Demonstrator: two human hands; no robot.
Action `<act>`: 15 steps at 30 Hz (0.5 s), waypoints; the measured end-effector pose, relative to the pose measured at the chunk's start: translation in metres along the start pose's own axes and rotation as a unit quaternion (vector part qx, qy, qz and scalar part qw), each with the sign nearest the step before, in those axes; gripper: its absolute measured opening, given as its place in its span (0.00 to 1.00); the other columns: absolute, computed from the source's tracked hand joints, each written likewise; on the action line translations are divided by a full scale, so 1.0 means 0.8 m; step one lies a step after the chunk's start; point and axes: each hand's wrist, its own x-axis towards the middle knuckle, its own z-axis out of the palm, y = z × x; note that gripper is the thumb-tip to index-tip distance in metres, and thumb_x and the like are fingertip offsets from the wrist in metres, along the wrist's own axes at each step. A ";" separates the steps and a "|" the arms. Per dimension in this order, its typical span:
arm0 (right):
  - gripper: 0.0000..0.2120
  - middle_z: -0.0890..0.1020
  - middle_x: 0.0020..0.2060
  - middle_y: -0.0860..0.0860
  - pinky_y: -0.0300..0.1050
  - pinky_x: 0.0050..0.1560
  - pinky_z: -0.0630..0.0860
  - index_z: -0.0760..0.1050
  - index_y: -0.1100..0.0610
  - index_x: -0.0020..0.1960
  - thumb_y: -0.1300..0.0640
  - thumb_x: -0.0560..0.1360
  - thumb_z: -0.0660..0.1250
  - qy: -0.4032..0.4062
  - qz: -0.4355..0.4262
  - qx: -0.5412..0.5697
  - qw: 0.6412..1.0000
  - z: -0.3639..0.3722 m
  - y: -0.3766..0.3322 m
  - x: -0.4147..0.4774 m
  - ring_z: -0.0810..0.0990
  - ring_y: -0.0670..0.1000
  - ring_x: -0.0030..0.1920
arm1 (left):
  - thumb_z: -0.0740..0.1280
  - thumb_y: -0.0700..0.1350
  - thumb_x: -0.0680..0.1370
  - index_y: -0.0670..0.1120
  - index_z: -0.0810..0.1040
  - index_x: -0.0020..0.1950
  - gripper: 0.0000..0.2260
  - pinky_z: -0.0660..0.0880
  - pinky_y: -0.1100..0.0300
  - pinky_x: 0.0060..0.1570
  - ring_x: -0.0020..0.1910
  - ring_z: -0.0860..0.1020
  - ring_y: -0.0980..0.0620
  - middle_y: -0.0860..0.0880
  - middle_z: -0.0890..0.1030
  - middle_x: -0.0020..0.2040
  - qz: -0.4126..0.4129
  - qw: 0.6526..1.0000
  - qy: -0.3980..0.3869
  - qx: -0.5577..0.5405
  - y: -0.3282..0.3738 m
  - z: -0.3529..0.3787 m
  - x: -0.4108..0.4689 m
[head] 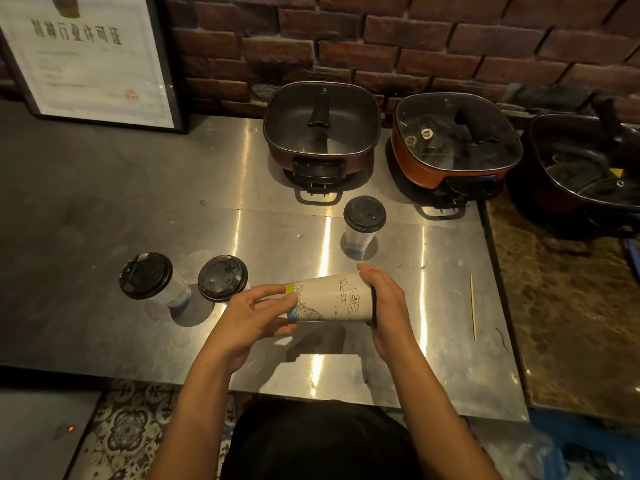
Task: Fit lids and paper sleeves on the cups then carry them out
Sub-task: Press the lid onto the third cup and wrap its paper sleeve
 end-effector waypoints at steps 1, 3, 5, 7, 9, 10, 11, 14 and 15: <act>0.10 0.83 0.53 0.55 0.58 0.50 0.80 0.84 0.42 0.49 0.42 0.70 0.69 0.004 -0.001 -0.001 1.000 0.000 0.000 0.000 0.84 0.60 0.57 | 0.79 0.45 0.65 0.45 0.82 0.64 0.27 0.84 0.49 0.52 0.54 0.86 0.40 0.42 0.86 0.58 0.012 1.000 -0.012 0.006 0.000 -0.002 -0.001; 0.09 0.84 0.52 0.55 0.57 0.50 0.79 0.84 0.41 0.47 0.42 0.69 0.69 0.009 -0.001 0.001 1.000 -0.001 -0.002 0.000 0.84 0.59 0.56 | 0.80 0.42 0.64 0.48 0.81 0.65 0.30 0.83 0.48 0.55 0.56 0.86 0.43 0.47 0.86 0.60 0.029 0.999 -0.023 0.016 -0.001 -0.005 -0.001; 0.08 0.84 0.52 0.55 0.58 0.50 0.79 0.84 0.40 0.46 0.42 0.69 0.69 0.006 -0.008 -0.005 1.000 -0.002 -0.003 0.000 0.84 0.59 0.55 | 0.81 0.47 0.62 0.48 0.81 0.65 0.31 0.83 0.45 0.55 0.56 0.86 0.41 0.46 0.85 0.60 0.020 1.000 -0.012 0.005 0.001 -0.003 -0.001; 0.09 0.83 0.54 0.55 0.63 0.54 0.81 0.83 0.39 0.47 0.41 0.69 0.69 0.005 -0.021 -0.019 1.000 -0.001 -0.003 0.001 0.83 0.60 0.57 | 0.79 0.52 0.63 0.46 0.82 0.64 0.30 0.83 0.44 0.54 0.51 0.86 0.38 0.41 0.84 0.58 0.001 1.000 0.006 -0.005 0.003 0.003 -0.001; 0.09 0.83 0.55 0.54 0.67 0.57 0.80 0.83 0.38 0.48 0.40 0.69 0.69 0.006 -0.028 -0.024 0.999 -0.001 -0.002 0.000 0.83 0.59 0.58 | 0.79 0.50 0.65 0.45 0.82 0.63 0.27 0.84 0.48 0.51 0.49 0.87 0.39 0.40 0.85 0.57 0.007 1.000 0.007 0.003 0.005 0.005 -0.001; 0.09 0.82 0.56 0.54 0.67 0.58 0.80 0.83 0.37 0.48 0.40 0.70 0.68 0.007 -0.028 -0.022 0.999 -0.001 -0.002 0.000 0.82 0.59 0.59 | 0.79 0.49 0.65 0.45 0.82 0.63 0.27 0.85 0.49 0.51 0.51 0.87 0.41 0.41 0.85 0.58 0.019 1.000 0.002 0.010 0.005 0.004 -0.001; 0.09 0.82 0.57 0.54 0.67 0.58 0.80 0.83 0.37 0.48 0.41 0.70 0.68 0.008 -0.028 -0.019 0.999 -0.002 -0.003 0.000 0.82 0.59 0.59 | 0.80 0.48 0.64 0.47 0.82 0.63 0.28 0.84 0.49 0.52 0.55 0.86 0.42 0.44 0.85 0.59 0.031 0.999 -0.004 0.019 0.004 0.003 -0.002; 0.08 0.82 0.58 0.53 0.66 0.58 0.80 0.83 0.36 0.48 0.41 0.71 0.68 0.011 -0.028 -0.008 1.000 -0.003 -0.005 -0.001 0.81 0.59 0.60 | 0.80 0.49 0.63 0.48 0.81 0.64 0.29 0.84 0.47 0.54 0.56 0.85 0.43 0.46 0.85 0.60 0.033 0.999 -0.003 0.028 0.002 0.003 -0.002; 0.07 0.82 0.58 0.53 0.66 0.57 0.80 0.83 0.35 0.48 0.41 0.71 0.68 0.010 -0.029 -0.005 1.000 -0.002 -0.005 -0.001 0.81 0.60 0.60 | 0.79 0.50 0.64 0.47 0.81 0.64 0.29 0.84 0.48 0.52 0.52 0.87 0.42 0.44 0.86 0.58 0.022 1.000 0.002 0.017 0.003 0.004 -0.001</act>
